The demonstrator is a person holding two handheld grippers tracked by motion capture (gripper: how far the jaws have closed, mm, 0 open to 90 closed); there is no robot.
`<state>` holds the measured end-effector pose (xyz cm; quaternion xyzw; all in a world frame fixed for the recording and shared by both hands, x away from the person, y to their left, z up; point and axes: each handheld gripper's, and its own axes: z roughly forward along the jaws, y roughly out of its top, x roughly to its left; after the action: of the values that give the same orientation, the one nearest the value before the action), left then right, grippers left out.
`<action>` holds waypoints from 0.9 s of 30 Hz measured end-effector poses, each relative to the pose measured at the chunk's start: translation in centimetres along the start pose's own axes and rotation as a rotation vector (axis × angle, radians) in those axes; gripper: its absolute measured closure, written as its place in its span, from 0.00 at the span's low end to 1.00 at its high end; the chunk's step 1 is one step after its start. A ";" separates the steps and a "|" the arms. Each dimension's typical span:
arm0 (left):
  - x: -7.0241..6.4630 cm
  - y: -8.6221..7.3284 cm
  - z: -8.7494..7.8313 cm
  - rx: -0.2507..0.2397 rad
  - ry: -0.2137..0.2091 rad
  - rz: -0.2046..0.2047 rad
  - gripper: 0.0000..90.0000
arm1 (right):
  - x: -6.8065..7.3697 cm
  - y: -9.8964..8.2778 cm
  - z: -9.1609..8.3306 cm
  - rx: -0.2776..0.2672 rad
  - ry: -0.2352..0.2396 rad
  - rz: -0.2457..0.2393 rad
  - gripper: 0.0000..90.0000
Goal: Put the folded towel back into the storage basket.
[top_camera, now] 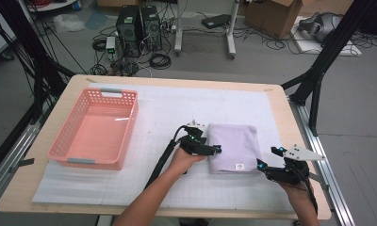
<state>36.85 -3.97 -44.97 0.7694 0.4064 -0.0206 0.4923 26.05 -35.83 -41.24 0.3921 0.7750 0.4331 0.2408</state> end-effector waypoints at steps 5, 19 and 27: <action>-0.7 -0.1 1.0 0.015 -0.006 0.000 0.24 | 0.1 0.0 0.1 -0.001 0.002 -0.002 0.26; -1.5 -0.1 1.7 0.036 0.008 0.048 0.62 | 0.0 0.0 0.1 0.000 0.005 0.002 0.26; -1.6 -0.1 1.6 0.003 -0.013 0.092 0.76 | 0.0 -0.1 0.2 -0.002 0.010 0.009 0.26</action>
<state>36.26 -6.16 -45.17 0.7878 0.3676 -0.0035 0.4941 26.19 -35.75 -41.40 0.3931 0.7741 0.4370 0.2353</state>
